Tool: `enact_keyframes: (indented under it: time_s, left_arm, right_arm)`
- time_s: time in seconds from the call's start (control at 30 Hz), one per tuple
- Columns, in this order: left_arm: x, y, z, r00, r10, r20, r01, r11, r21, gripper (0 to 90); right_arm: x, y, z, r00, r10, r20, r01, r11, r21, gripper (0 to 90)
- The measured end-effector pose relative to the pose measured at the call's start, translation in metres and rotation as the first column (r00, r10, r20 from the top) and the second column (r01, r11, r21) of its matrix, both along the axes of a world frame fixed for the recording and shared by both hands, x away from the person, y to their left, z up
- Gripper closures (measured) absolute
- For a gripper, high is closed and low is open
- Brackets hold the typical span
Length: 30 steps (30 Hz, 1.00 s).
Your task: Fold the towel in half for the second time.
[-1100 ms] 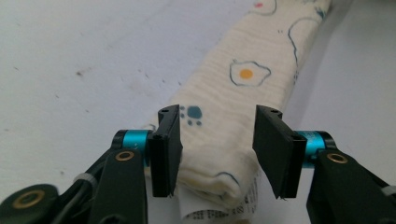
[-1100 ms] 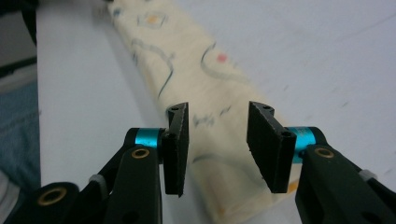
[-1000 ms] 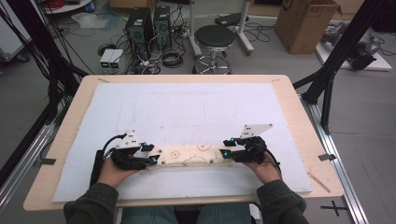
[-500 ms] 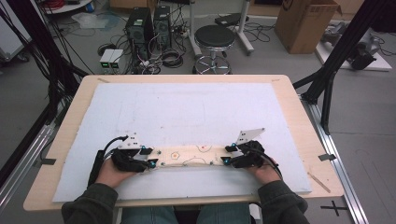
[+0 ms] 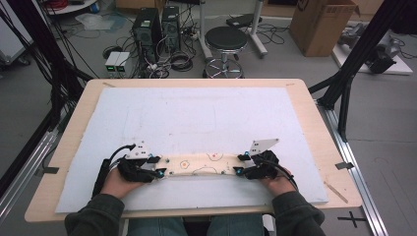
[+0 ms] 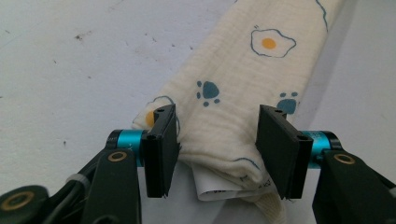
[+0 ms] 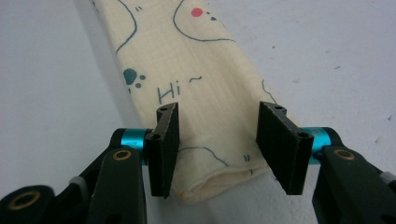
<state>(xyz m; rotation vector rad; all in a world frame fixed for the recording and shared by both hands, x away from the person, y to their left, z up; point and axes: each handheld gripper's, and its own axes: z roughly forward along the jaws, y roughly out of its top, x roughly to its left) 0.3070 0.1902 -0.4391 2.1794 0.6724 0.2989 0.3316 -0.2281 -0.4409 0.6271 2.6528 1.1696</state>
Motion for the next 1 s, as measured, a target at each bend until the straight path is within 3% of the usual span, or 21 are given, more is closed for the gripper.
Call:
enact_keyframes:
  time_s: [0.13,0.23,0.3,0.4,0.53,0.63,0.7,0.87,0.93,1.0]
  left_arm:
    - [-0.001,0.0,0.001,1.0,0.004,0.001,-0.004,1.0,0.004,47.9]
    - [-0.002,0.0,0.005,0.9998,0.012,-0.015,-0.012,0.9997,-0.02,46.3]
    - [-0.005,-0.001,0.011,0.9998,0.017,0.007,-0.016,0.9991,-0.04,44.1]
    - [-0.007,-0.002,0.019,0.9993,0.013,0.034,-0.011,0.9983,-0.058,42.0]
    - [-0.004,-0.001,0.022,0.999,0.026,0.037,-0.023,0.9973,-0.07,39.9]
    - [0.0,0.002,0.022,0.9981,0.053,0.031,-0.05,0.995,-0.086,39.2]
    - [0.004,0.006,0.022,0.9956,0.089,0.028,-0.086,0.9913,-0.1,39.7]
    - [0.016,0.011,0.019,0.9813,0.191,0.023,-0.188,0.9778,-0.093,45.4]
    - [0.022,0.013,0.017,0.9766,0.215,0.006,-0.213,0.9703,-0.115,47.0]
    - [0.026,0.013,0.014,0.9752,0.221,-0.013,-0.221,0.9677,-0.122,49.9]
  right_arm:
    - [0.0,0.0,0.0,1.0,0.0,0.004,0.0,1.0,0.001,48.0]
    - [-0.001,0.0,0.001,1.0,-0.005,-0.006,0.005,1.0,0.016,44.0]
    - [0.0,-0.002,0.004,0.9995,-0.014,-0.028,0.016,0.999,0.046,41.2]
    - [0.001,-0.007,0.012,0.9996,-0.017,-0.022,0.02,0.993,0.117,40.0]
    - [0.003,-0.014,0.018,0.9986,-0.053,-0.01,0.053,0.984,0.171,38.8]
    - [0.006,-0.019,0.018,0.9964,-0.08,-0.029,0.084,0.979,0.186,39.7]
    - [0.008,-0.021,0.018,0.9945,-0.099,-0.031,0.104,0.978,0.181,41.7]
    - [0.014,-0.021,0.017,0.9914,-0.128,-0.028,0.13,0.978,0.163,45.7]
    - [0.019,-0.021,0.017,0.9882,-0.147,-0.041,0.152,0.975,0.159,47.0]
    - [0.024,-0.022,0.016,0.9862,-0.155,-0.058,0.163,0.974,0.16,48.0]
